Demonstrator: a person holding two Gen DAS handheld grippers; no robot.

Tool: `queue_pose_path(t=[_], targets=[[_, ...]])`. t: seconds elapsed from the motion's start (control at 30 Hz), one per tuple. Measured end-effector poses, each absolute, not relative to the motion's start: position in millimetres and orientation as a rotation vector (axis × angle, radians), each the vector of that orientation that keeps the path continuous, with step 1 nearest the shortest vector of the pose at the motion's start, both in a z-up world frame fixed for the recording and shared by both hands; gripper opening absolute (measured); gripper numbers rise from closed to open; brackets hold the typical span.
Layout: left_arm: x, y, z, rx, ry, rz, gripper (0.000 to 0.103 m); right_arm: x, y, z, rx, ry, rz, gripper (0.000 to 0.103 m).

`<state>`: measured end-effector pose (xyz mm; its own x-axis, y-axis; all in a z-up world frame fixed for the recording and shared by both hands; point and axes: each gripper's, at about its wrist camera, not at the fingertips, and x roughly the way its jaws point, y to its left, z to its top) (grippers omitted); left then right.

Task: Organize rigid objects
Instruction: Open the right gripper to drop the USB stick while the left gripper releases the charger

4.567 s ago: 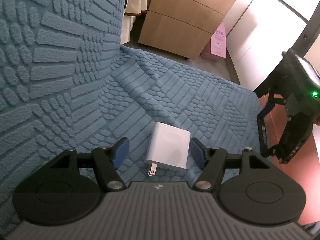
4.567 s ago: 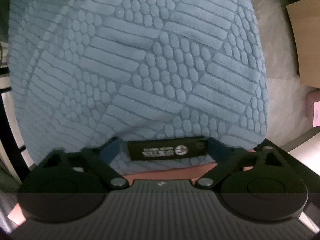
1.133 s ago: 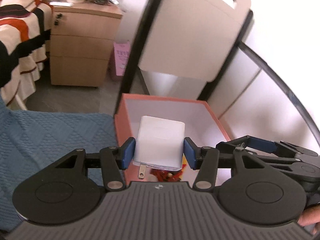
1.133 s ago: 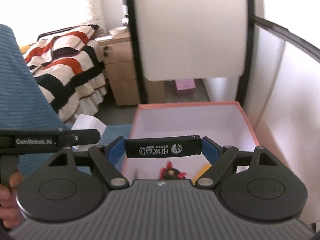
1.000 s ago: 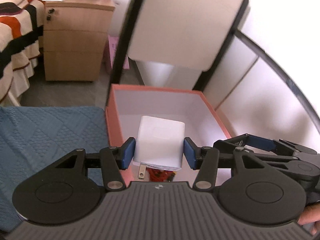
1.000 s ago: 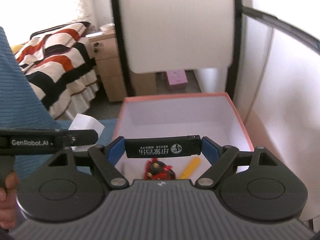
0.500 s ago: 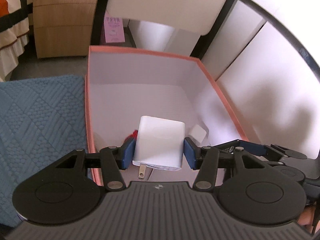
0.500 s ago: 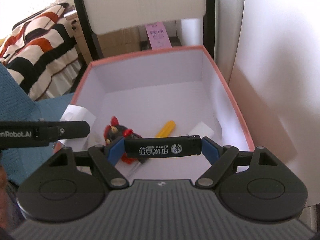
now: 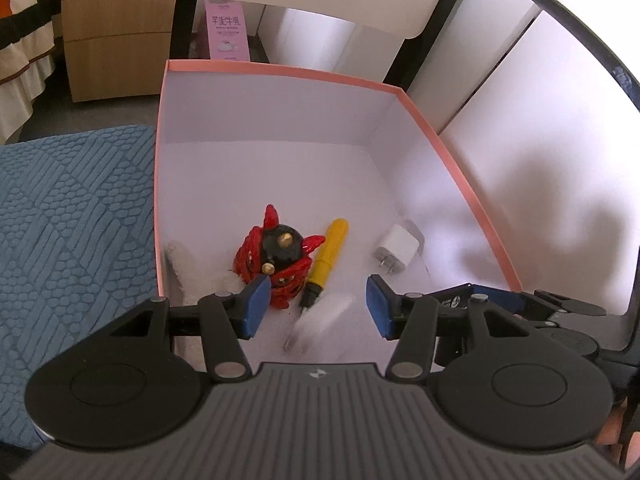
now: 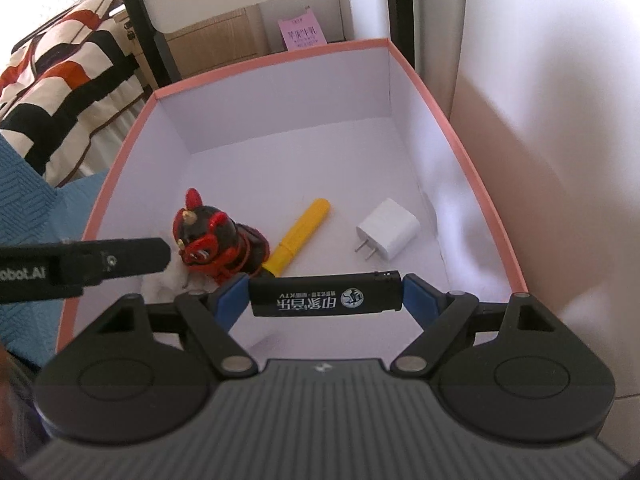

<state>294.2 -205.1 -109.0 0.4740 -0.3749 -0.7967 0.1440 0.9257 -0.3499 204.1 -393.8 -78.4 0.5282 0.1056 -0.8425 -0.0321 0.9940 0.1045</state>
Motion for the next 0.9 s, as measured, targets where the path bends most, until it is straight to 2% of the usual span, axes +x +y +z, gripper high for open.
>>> queue_pose_path(t=[0.03,0.17,0.67,0.73,0.9], targets=[[294,-207,-108,-0.246,1.030,-0.324,0.059,204,-394,-79,0.080,1.016,0.086,0.085],[292,-206,-100,-0.230,1.018,-0.327,0.059,204,-396,-77,0.096,1.017,0.081,0.099],[266,-186,-45,-0.219,0.910,-0.330,0.060,180,-385,-2,0.127,0.861,0.089,0.099],[260,-184,-34,-0.200,0.890,-0.333,0.066,173,-380,11,0.119,0.829,0.082,0.099],[243,-176,-10,-0.197,0.839,-0.345,0.069,153,-373,38,0.129,0.770,0.072,0.101]])
